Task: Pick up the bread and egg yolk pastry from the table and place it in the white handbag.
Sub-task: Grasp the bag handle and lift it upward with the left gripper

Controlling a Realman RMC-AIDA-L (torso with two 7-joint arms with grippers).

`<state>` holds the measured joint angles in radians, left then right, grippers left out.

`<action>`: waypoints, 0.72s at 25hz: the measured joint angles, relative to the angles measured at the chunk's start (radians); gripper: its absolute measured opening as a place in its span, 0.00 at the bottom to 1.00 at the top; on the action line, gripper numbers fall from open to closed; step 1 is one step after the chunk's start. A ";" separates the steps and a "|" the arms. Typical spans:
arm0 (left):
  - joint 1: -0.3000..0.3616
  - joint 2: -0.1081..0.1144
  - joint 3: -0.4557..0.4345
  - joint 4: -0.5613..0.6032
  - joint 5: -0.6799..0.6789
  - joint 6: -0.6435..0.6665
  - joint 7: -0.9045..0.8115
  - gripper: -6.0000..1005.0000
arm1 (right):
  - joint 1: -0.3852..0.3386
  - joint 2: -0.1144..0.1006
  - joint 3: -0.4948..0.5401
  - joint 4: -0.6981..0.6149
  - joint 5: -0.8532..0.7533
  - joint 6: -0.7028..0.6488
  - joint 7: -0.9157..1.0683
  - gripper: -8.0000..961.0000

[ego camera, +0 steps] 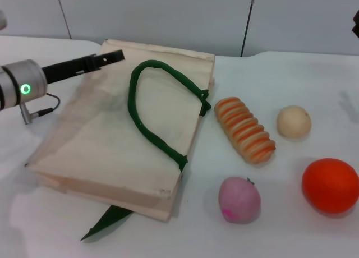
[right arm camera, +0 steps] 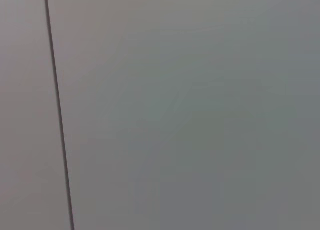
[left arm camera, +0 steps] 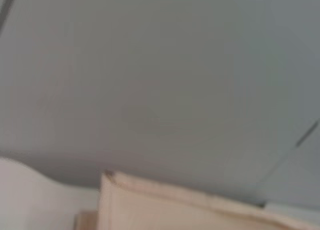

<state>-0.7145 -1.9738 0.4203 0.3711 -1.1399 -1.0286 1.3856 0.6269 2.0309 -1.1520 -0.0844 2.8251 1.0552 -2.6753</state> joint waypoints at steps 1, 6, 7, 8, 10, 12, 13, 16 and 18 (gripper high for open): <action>-0.007 0.002 0.000 0.000 0.024 0.000 -0.019 0.86 | 0.000 0.000 0.000 0.000 0.000 0.000 0.000 0.93; -0.059 0.009 0.000 0.002 0.204 -0.003 -0.145 0.85 | 0.000 0.000 0.001 0.000 0.001 0.000 0.002 0.93; -0.068 0.009 0.000 0.002 0.235 -0.004 -0.166 0.85 | 0.000 0.000 0.001 0.000 0.001 0.000 0.002 0.93; -0.079 0.010 0.000 0.002 0.272 -0.004 -0.190 0.85 | 0.000 0.000 0.001 0.000 0.001 0.000 0.002 0.93; -0.094 0.010 0.000 0.002 0.319 -0.004 -0.215 0.85 | 0.001 0.000 0.002 0.000 0.001 0.000 0.002 0.93; -0.107 0.010 0.000 0.001 0.351 -0.004 -0.229 0.85 | 0.003 0.000 0.002 0.000 0.001 0.000 0.002 0.93; -0.111 0.010 0.000 0.000 0.365 -0.005 -0.236 0.85 | 0.003 0.000 0.002 0.000 0.001 0.000 0.002 0.93; -0.122 0.012 0.000 0.000 0.415 -0.008 -0.273 0.85 | 0.004 0.000 0.002 0.000 0.001 0.000 0.002 0.93; -0.130 0.015 0.000 -0.004 0.444 -0.011 -0.291 0.85 | 0.005 0.000 0.002 0.000 0.001 0.000 0.002 0.93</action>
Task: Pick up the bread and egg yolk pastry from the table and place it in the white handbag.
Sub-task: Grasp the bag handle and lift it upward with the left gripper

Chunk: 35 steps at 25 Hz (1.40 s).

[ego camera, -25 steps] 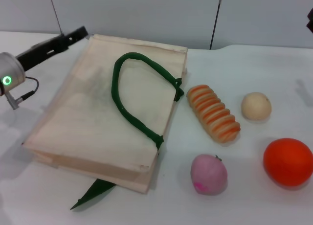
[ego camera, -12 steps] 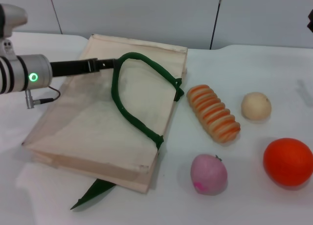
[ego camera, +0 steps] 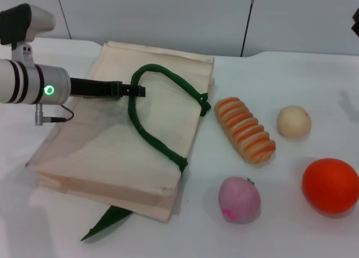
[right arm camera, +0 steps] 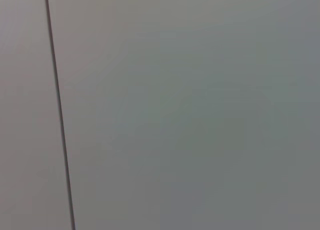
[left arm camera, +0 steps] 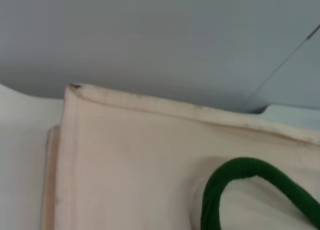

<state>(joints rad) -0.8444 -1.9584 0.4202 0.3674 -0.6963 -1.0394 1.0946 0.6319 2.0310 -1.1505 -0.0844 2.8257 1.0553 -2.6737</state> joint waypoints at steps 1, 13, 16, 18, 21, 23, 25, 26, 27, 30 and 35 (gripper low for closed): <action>-0.006 0.002 0.000 -0.003 0.022 -0.003 -0.016 0.85 | 0.000 0.000 0.000 0.000 0.000 0.000 0.000 0.93; -0.037 0.015 0.000 -0.003 0.111 -0.030 -0.074 0.85 | 0.002 0.000 0.000 0.000 0.000 0.000 0.000 0.93; -0.037 0.017 0.000 0.000 0.113 -0.034 -0.078 0.84 | 0.002 0.000 0.000 0.000 0.000 0.000 0.000 0.93; -0.038 0.018 0.000 0.001 0.113 -0.032 -0.080 0.84 | 0.002 0.000 0.000 0.000 0.000 0.000 0.000 0.93; -0.046 0.018 0.000 0.001 0.113 -0.021 -0.080 0.78 | 0.003 0.000 0.000 0.000 0.000 0.002 0.000 0.93; -0.051 0.018 0.000 -0.002 0.113 -0.016 -0.083 0.72 | 0.003 0.000 0.000 0.000 0.000 0.004 0.000 0.93; -0.055 0.018 0.000 -0.003 0.113 -0.014 -0.088 0.66 | 0.003 0.000 0.000 0.000 0.000 0.005 0.000 0.93; -0.057 0.019 0.000 -0.003 0.114 -0.014 -0.091 0.62 | 0.003 0.000 0.000 0.000 0.000 0.005 0.000 0.93; -0.059 0.019 0.000 -0.003 0.114 -0.014 -0.092 0.57 | 0.003 0.000 0.000 0.000 0.000 0.005 0.000 0.93; -0.062 0.020 0.000 -0.004 0.116 -0.015 -0.096 0.44 | 0.003 0.000 0.000 0.000 0.000 0.007 0.000 0.93; -0.074 0.025 0.000 -0.006 0.141 -0.013 -0.130 0.42 | 0.007 0.000 0.000 0.000 0.000 0.009 0.001 0.93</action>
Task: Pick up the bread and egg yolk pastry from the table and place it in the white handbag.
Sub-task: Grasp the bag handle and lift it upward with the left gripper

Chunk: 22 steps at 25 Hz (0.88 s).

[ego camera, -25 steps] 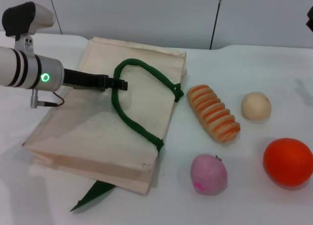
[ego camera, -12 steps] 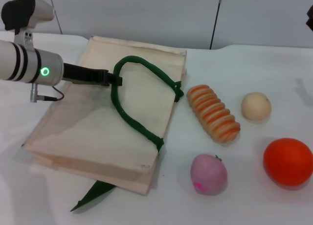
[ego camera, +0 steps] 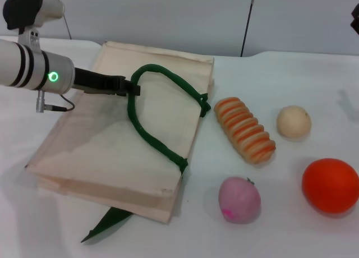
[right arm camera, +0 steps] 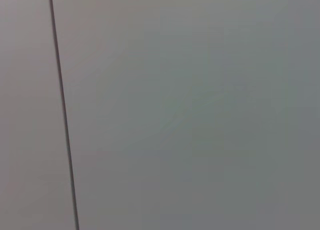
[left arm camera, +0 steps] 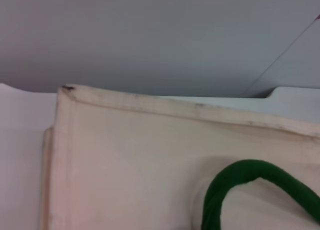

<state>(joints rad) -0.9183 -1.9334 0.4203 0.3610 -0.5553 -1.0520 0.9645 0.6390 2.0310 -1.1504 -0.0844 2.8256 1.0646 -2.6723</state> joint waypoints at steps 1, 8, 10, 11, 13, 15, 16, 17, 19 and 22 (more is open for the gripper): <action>-0.004 0.001 0.000 -0.002 0.013 0.002 -0.010 0.42 | 0.001 0.000 0.000 0.000 0.000 0.000 0.000 0.93; -0.023 0.004 0.000 -0.029 0.064 0.038 -0.035 0.42 | 0.005 0.002 0.000 0.000 -0.001 0.002 0.000 0.93; -0.027 0.004 0.000 -0.034 0.072 0.050 -0.035 0.43 | 0.006 0.002 0.000 0.000 -0.002 0.002 0.000 0.93; -0.030 0.003 0.000 -0.038 0.077 0.058 -0.035 0.43 | 0.007 0.002 0.000 0.000 -0.002 0.002 0.000 0.93; -0.036 0.003 0.000 -0.042 0.086 0.069 -0.035 0.43 | 0.009 0.002 0.000 0.000 -0.003 0.002 0.000 0.93; -0.045 0.003 0.001 -0.048 0.097 0.087 -0.035 0.43 | 0.010 0.002 0.000 0.000 -0.004 0.003 0.001 0.93; -0.048 0.003 0.001 -0.051 0.100 0.093 -0.035 0.43 | 0.011 0.002 0.000 0.000 -0.004 0.003 0.001 0.93; -0.053 0.003 0.002 -0.058 0.104 0.106 -0.033 0.43 | 0.011 0.002 0.000 0.000 -0.005 0.003 0.001 0.93; -0.065 0.002 0.011 -0.071 0.107 0.128 -0.030 0.43 | 0.011 0.003 0.000 0.000 -0.005 0.003 0.004 0.93; -0.074 -0.001 0.029 -0.077 0.107 0.137 -0.029 0.43 | 0.012 0.002 -0.002 0.000 -0.006 0.003 0.013 0.93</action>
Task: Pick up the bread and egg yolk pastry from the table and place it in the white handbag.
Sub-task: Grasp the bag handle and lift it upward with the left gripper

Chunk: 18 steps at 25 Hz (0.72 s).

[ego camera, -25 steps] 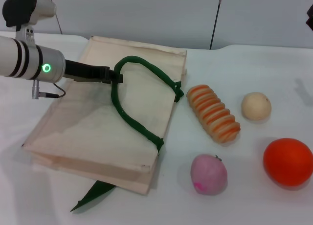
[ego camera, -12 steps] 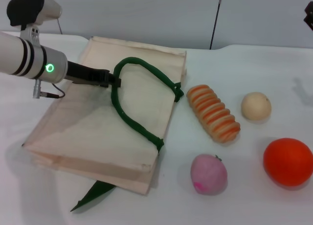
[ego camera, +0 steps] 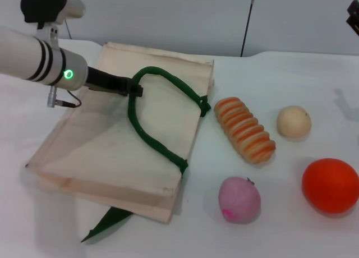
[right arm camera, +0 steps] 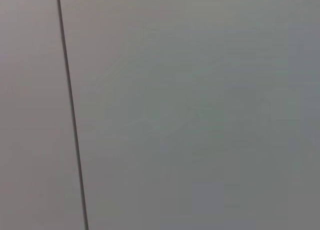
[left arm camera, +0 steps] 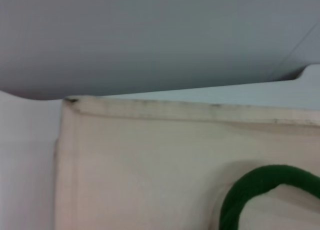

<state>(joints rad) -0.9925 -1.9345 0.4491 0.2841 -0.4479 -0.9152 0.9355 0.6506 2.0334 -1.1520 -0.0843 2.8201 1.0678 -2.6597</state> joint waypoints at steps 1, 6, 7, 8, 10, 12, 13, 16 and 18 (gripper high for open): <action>-0.003 -0.002 0.005 -0.001 0.000 0.005 0.000 0.43 | 0.000 0.000 0.000 0.000 0.000 0.000 0.002 0.93; -0.014 -0.006 0.008 -0.024 0.000 0.026 0.000 0.43 | 0.005 -0.001 -0.003 0.000 -0.001 0.000 0.003 0.93; -0.015 -0.006 0.008 -0.024 0.000 0.026 0.000 0.43 | 0.006 -0.001 -0.003 0.000 -0.001 0.000 0.003 0.93; -0.015 -0.006 0.008 -0.025 0.000 0.026 0.000 0.43 | 0.007 -0.001 -0.003 0.000 -0.001 0.000 0.003 0.93; -0.015 -0.006 0.008 -0.030 -0.001 0.027 0.000 0.43 | 0.009 0.000 -0.003 0.000 -0.001 0.000 0.003 0.93; -0.016 -0.005 0.011 -0.039 0.000 0.028 0.000 0.43 | 0.010 0.000 -0.003 0.000 -0.001 0.000 0.004 0.93; -0.017 -0.005 0.014 -0.043 -0.001 0.030 0.000 0.43 | 0.010 0.000 -0.003 0.000 -0.001 0.000 0.004 0.93; -0.018 -0.005 0.032 -0.049 -0.001 0.035 -0.004 0.43 | 0.012 0.001 -0.003 0.000 -0.002 0.000 0.005 0.93; -0.019 -0.005 0.037 -0.050 -0.001 0.036 -0.007 0.43 | 0.014 0.002 -0.004 0.000 -0.002 0.000 0.008 0.93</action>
<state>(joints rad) -1.0114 -1.9397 0.4861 0.2338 -0.4487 -0.8792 0.9288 0.6647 2.0352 -1.1561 -0.0844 2.8182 1.0678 -2.6515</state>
